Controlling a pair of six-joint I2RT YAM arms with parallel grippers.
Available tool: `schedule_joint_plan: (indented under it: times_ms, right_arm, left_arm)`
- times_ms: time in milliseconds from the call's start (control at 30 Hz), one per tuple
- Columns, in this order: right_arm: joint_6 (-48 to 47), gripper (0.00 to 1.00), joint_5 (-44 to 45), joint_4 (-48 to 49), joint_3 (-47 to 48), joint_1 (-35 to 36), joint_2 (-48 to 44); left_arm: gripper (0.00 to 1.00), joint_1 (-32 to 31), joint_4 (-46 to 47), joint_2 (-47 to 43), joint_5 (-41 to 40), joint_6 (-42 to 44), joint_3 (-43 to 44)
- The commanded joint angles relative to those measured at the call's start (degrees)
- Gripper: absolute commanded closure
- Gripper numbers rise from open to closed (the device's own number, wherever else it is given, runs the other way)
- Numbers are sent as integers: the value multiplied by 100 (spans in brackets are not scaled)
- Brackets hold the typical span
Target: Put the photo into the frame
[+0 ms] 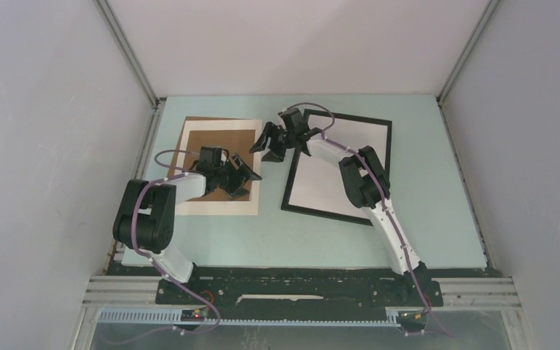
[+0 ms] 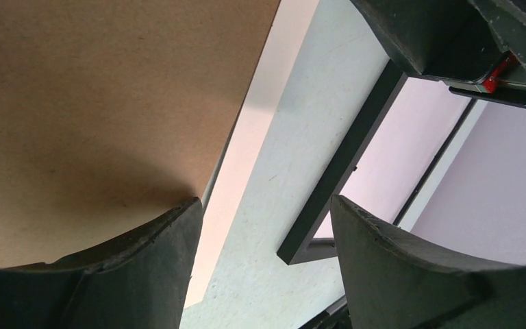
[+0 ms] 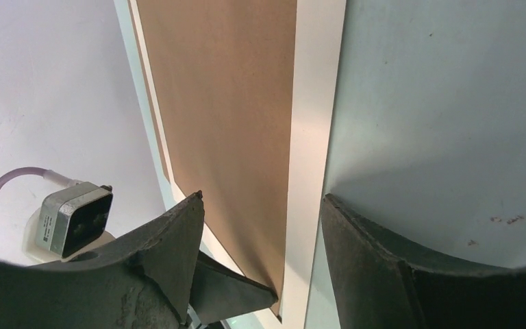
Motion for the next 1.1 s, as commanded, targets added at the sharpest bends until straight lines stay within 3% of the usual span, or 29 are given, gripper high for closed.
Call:
schedule_joint_plan:
  times_ms: [0, 167, 567, 767, 900, 1067]
  right_arm:
    - [-57, 28, 122, -176, 32, 140, 164]
    - [339, 28, -847, 372, -317, 167, -9]
    - [2054, 29, -1839, 3456, -2168, 92, -943]
    - [1887, 29, -1706, 3391, -2643, -136, -1277]
    - [1231, 29, -1541, 2538, -2646, -218, -1431]
    - [148, 29, -1139, 1221, -2410, -189, -1645]
  left_arm:
    - [22, -40, -153, 284, 57, 46, 188]
    - [22, -44, -230, 475, 217, 107, 348]
    - [21, -85, 69, 716, 963, 353, 521]
    - [18, -281, 340, 110, 825, 583, 317]
    - [17, -313, 315, -600, 523, 591, -162]
    - [15, -289, -934, -1808, -320, 874, -681]
